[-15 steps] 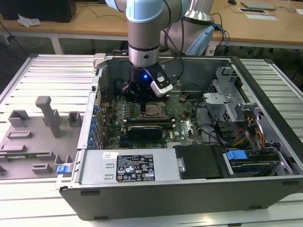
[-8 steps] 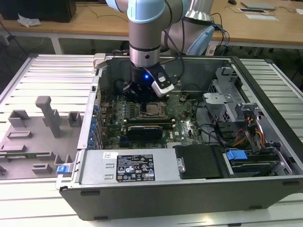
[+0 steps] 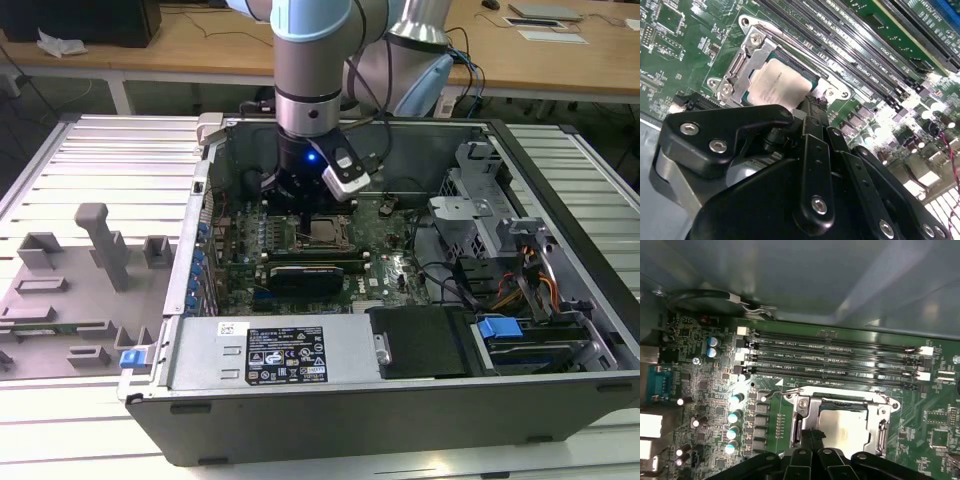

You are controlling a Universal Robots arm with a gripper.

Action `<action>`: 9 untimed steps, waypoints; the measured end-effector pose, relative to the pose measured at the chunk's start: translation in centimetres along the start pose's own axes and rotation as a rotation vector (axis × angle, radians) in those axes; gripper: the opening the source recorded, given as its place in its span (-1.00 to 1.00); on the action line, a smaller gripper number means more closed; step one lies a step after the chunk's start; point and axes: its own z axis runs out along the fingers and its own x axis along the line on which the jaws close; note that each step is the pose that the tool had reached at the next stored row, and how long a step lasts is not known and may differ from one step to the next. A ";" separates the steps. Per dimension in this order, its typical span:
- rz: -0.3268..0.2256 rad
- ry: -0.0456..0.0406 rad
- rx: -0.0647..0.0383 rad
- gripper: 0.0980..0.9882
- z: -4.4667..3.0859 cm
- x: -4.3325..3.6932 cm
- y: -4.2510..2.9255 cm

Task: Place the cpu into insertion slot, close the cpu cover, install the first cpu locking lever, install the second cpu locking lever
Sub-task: 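Close the cpu cover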

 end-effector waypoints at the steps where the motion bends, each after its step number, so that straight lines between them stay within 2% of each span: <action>1: 0.000 -0.0001 0.000 -0.98 -0.04 -0.01 0.00; 3: 0.000 0.0001 0.000 -0.98 -0.03 -0.27 -0.03; 6: 0.000 0.0048 -0.001 -0.98 -0.01 -1.44 -0.16; 7: 0.000 0.0085 -0.001 -0.98 0.00 -2.16 -0.24; 9: 0.000 0.0091 -0.001 -0.98 -0.24 -2.27 -0.26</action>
